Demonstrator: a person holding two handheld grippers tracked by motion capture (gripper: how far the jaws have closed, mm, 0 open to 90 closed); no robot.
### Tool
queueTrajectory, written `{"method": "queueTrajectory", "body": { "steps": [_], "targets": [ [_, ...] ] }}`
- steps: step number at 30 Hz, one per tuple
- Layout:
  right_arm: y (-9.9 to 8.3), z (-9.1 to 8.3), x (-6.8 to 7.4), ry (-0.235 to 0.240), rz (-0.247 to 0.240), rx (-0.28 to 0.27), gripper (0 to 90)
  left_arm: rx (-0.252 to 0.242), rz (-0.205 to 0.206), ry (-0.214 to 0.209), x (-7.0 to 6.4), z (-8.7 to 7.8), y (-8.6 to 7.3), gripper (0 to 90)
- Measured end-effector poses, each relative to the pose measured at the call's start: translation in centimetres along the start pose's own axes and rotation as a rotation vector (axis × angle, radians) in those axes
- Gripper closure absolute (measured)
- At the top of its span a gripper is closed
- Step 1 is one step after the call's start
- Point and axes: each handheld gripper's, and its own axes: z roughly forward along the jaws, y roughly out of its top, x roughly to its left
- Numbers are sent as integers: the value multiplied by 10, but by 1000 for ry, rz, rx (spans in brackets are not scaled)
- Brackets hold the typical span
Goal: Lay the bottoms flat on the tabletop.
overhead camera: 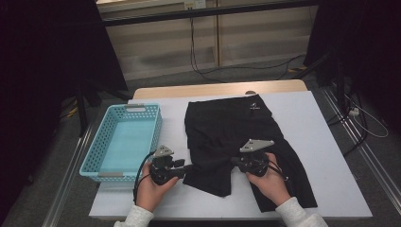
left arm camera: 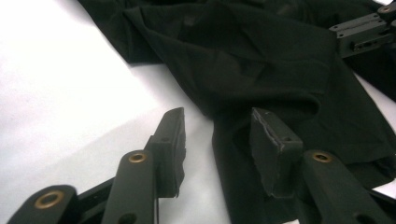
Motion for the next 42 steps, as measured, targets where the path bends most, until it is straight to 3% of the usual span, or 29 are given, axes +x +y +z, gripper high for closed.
{"method": "queueTrajectory", "body": {
  "steps": [4,8,14,17,23,33,38,40,42],
  "targets": [
    [-1,1,0,-11,-5,5,882,22,9,3,-1,5,-3,553],
    [-1,1,1,-7,-4,8,824,33,5,-9,-4,10,-4,607],
    [2,1,7,-19,-32,5,698,74,-27,-60,-9,13,-4,842],
    [4,-1,11,-20,-40,-12,628,87,-35,-89,-11,9,-1,880],
    [9,0,24,16,-69,-27,550,44,-41,-91,-12,-13,8,884],
    [6,17,49,81,-141,22,520,80,-48,-108,-20,-23,3,884],
    [2,25,58,104,-181,62,503,94,-54,-74,-14,-21,-3,875],
    [-1,27,60,97,-201,49,488,85,-22,-52,-13,-20,-1,782],
    [0,26,59,106,-195,55,489,54,-45,-46,-11,-19,1,647]
  ]
}}
